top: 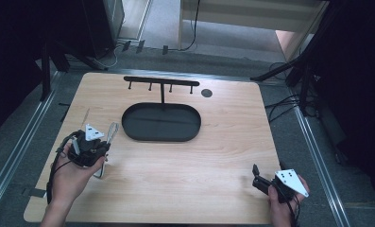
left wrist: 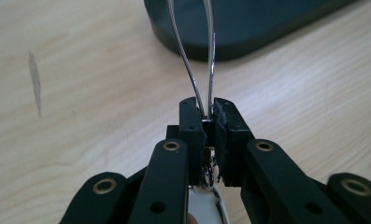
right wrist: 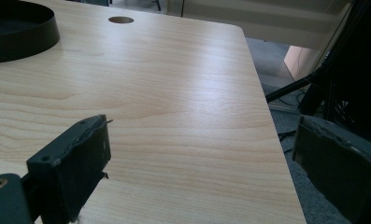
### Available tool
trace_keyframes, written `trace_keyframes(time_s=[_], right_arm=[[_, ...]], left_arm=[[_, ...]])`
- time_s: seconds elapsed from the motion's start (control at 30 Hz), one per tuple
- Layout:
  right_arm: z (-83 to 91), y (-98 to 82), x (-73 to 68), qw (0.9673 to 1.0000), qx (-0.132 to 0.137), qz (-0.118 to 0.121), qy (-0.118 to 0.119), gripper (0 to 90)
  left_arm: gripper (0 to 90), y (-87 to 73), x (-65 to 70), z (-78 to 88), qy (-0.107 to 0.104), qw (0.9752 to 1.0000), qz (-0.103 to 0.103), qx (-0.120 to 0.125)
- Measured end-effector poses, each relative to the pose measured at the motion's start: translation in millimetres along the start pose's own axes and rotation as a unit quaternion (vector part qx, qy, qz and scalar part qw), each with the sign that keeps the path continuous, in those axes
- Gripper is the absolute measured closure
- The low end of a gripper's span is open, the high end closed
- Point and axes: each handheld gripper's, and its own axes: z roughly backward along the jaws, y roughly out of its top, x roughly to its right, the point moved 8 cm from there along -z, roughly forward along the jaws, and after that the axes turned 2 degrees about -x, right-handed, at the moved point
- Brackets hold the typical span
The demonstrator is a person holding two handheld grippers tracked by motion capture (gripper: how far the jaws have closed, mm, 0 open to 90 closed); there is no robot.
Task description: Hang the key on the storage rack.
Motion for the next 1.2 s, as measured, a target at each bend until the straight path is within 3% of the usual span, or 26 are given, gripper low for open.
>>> trace_keyframes(time_s=[0.17,0.43,0.67,0.73,0.87,1.0,1.2], right_arm=[[-0.3,0.0,1.0,1.0,0.0,-0.001,0.001,4.1],[0.0,0.1,0.5,1.0,0.001,0.001,-0.001,4.2],[0.1,0.2,0.6,1.0,0.002,0.0,0.0,4.2],[0.2,0.1,0.6,1.0,0.001,-0.002,0.001,4.2],[0.1,0.1,0.4,1.0,0.001,-0.001,0.002,4.2],[0.0,0.1,0.4,1.0,0.001,-0.001,0.002,4.2],[0.1,0.0,0.3,1.0,0.0,-0.001,0.002,4.2]], left_arm=[[83.0,20.1,2.3,8.0,0.002,0.9983,0.008,0.057],[83.1,45.0,12.9,7.5,-0.001,0.9909,0.025,0.132],[83.1,62.9,10.5,8.9,0.001,0.9804,0.057,0.189],[83.0,66.1,9.0,7.7,0.001,0.9774,0.067,0.201],[83.0,70.4,7.0,1.8,0.007,0.9738,0.072,0.216],[83.0,75.1,3.6,-2.8,0.004,0.9674,0.088,0.237],[83.0,82.8,0.4,-8.4,0.018,0.9573,0.083,0.276]])
